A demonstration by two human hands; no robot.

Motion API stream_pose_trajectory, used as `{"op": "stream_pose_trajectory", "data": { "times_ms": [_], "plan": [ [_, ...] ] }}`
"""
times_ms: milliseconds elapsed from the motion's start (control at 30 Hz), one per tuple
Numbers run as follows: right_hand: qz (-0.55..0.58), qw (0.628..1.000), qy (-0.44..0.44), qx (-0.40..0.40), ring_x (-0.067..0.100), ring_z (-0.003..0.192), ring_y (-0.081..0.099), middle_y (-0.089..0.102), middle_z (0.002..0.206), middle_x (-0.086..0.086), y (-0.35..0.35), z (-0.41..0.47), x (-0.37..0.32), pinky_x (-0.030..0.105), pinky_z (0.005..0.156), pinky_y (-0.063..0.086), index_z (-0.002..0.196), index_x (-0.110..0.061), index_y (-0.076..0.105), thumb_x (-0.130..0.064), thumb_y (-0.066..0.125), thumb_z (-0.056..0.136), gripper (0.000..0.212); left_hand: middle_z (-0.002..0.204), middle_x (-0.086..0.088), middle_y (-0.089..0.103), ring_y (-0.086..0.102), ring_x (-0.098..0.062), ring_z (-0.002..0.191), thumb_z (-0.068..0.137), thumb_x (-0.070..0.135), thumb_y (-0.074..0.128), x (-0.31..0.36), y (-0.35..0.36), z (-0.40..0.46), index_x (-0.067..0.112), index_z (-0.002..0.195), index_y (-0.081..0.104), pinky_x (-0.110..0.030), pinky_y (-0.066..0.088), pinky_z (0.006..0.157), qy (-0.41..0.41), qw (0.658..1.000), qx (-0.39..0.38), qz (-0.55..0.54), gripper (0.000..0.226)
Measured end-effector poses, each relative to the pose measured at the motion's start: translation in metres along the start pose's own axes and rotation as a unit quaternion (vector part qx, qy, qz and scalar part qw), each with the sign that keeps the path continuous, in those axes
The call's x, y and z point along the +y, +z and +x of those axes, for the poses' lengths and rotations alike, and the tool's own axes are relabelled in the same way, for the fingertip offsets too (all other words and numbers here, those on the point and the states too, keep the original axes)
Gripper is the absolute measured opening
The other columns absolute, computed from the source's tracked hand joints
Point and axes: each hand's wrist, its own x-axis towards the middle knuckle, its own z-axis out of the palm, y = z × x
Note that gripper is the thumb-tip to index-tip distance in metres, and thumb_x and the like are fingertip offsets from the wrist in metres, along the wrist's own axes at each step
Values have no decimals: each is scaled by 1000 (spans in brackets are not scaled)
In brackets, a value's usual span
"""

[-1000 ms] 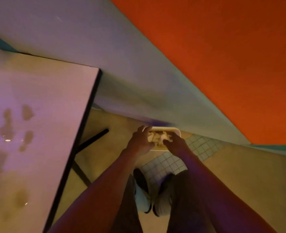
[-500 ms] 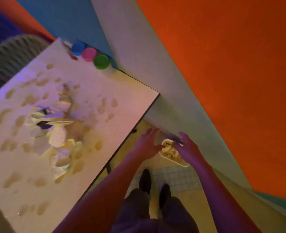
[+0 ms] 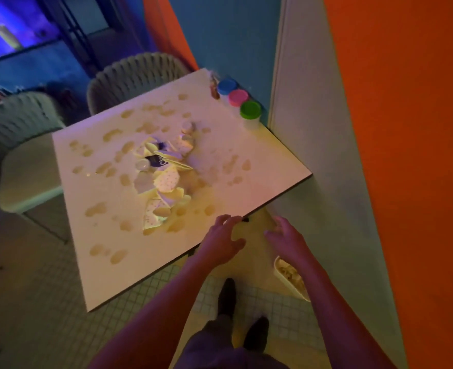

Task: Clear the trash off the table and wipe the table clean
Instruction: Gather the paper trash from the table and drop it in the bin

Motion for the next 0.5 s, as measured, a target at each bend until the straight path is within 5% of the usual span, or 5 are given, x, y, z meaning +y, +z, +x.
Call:
{"op": "stream_pose_trajectory", "data": {
  "times_ms": [200, 500],
  "plan": [
    [-43, 998, -36, -38, 23, 116, 58, 58, 135, 9, 42, 7, -36, 28, 88, 45, 137, -24, 53, -33, 64, 92, 47, 153, -2, 35, 49, -23, 130, 90, 36, 68, -44, -30, -22, 32, 144, 44, -39, 45, 105, -50, 996, 67, -21, 60],
    [-73, 995, -44, -60, 21, 110, 61, 64, 125, 6, 104, 50, -101, 28, 87, 47, 131, -23, 58, -38, 63, 92, 42, 147, -3, 44, 50, -30, 126, 86, 35, 65, -127, -85, -7, 32, 137, 53, -43, 48, 99, -168, 975, 141, -39, 52]
  ]
}}
